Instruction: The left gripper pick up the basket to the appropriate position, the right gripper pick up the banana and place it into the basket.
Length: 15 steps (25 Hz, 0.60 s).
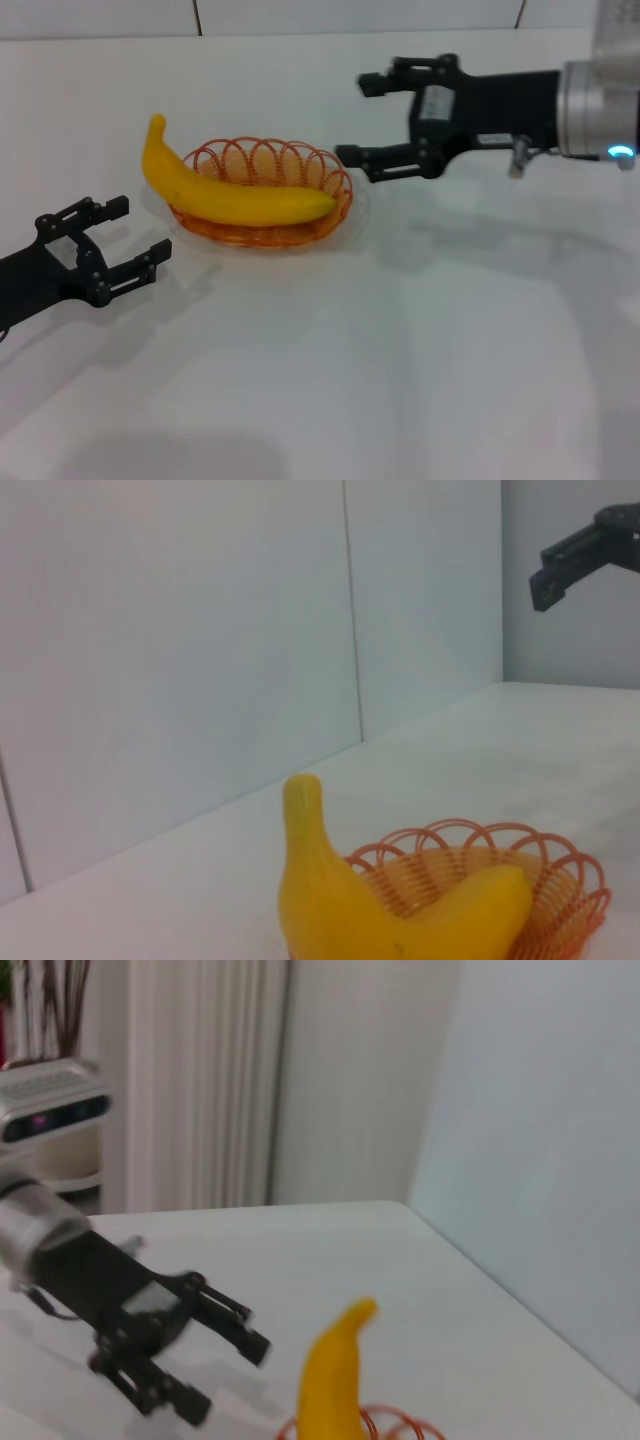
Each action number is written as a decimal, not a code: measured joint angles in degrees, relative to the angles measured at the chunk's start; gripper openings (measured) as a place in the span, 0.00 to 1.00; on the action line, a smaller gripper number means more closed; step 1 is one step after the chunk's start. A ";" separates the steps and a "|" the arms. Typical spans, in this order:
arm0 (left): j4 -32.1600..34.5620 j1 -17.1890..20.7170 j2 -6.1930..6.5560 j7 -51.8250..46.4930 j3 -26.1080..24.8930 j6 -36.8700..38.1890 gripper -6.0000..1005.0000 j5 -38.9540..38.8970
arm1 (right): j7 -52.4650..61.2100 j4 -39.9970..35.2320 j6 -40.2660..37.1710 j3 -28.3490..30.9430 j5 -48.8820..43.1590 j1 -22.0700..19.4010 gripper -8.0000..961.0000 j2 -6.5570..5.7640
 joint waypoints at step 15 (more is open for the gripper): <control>-0.02 0.41 -0.13 0.77 0.00 0.06 0.79 -0.35 | -15.23 20.76 -5.14 13.00 0.23 -0.13 0.88 -0.20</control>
